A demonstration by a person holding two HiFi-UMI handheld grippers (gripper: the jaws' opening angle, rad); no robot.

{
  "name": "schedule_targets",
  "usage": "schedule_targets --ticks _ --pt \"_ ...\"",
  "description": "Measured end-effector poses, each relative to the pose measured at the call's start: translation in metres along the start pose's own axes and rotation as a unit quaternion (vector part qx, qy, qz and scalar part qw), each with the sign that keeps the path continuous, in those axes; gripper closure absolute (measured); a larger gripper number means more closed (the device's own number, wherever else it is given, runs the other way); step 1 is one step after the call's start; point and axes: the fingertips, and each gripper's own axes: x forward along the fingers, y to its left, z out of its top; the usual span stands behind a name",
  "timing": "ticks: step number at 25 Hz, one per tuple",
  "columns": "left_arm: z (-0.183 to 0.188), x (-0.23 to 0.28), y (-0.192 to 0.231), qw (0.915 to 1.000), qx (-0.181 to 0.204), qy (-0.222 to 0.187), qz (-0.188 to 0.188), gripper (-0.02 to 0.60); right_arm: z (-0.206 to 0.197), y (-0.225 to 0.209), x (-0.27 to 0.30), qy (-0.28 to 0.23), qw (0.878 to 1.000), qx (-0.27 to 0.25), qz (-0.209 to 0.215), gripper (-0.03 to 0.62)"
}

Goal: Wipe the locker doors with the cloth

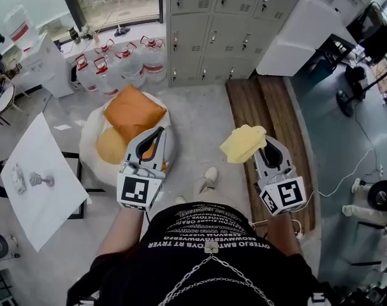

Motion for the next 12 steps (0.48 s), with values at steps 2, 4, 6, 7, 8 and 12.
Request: schedule_targets --ticks 2,4,6,7,8,12 --pt "-0.007 0.007 0.002 0.9999 -0.003 0.01 -0.001 0.575 -0.008 0.002 0.01 0.007 1.0 -0.001 0.011 0.531" --pt "-0.013 0.013 0.006 0.9998 -0.002 0.018 0.003 0.576 -0.017 0.002 0.022 0.007 1.0 0.014 0.026 0.531" --pt "-0.016 0.024 0.008 0.9997 0.0 0.024 0.006 0.577 -0.024 -0.005 0.034 0.009 0.999 0.028 0.033 0.531" --pt "-0.017 0.031 0.009 0.9996 0.001 0.027 0.006 0.575 -0.027 -0.011 0.04 0.011 0.999 0.034 0.034 0.531" --pt "-0.017 0.038 0.011 0.9995 0.002 0.03 0.007 0.575 -0.028 -0.016 0.046 0.012 0.998 0.039 0.036 0.531" --pt "-0.016 0.073 0.017 0.9993 0.006 0.035 0.006 0.575 -0.031 -0.036 0.078 0.009 0.997 0.053 0.061 0.531"
